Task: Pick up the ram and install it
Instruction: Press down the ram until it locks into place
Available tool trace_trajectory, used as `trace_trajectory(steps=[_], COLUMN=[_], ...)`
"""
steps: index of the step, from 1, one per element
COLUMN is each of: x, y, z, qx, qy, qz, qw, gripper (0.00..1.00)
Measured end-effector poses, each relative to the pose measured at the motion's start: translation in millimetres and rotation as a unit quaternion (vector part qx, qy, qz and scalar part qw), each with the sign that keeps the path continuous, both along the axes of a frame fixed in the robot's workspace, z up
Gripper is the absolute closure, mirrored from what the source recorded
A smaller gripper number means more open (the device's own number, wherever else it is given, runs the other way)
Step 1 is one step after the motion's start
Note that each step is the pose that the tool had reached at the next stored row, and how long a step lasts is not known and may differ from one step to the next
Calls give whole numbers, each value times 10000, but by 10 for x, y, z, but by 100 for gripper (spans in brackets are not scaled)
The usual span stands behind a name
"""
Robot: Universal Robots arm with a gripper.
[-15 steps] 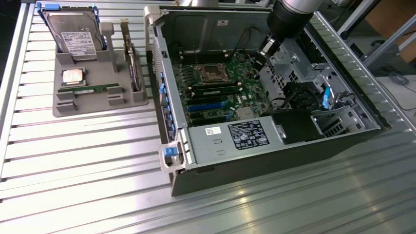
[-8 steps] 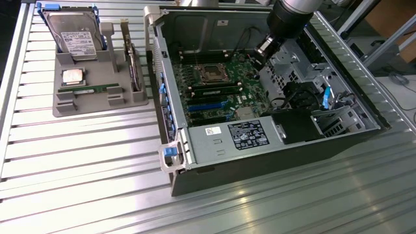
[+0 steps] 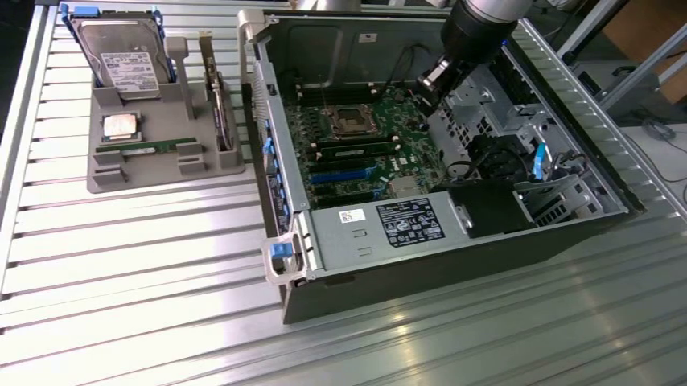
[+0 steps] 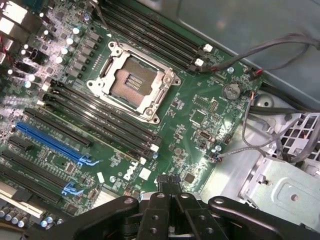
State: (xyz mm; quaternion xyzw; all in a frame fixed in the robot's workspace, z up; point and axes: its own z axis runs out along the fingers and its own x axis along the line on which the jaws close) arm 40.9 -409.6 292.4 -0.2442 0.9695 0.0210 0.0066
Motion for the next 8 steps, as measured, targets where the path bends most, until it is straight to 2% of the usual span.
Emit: trace_trajectory(steps=[8], x=[0], y=[0], z=[0], qx=[0], qy=[0], qz=[-279], qw=[9996], gripper=[89])
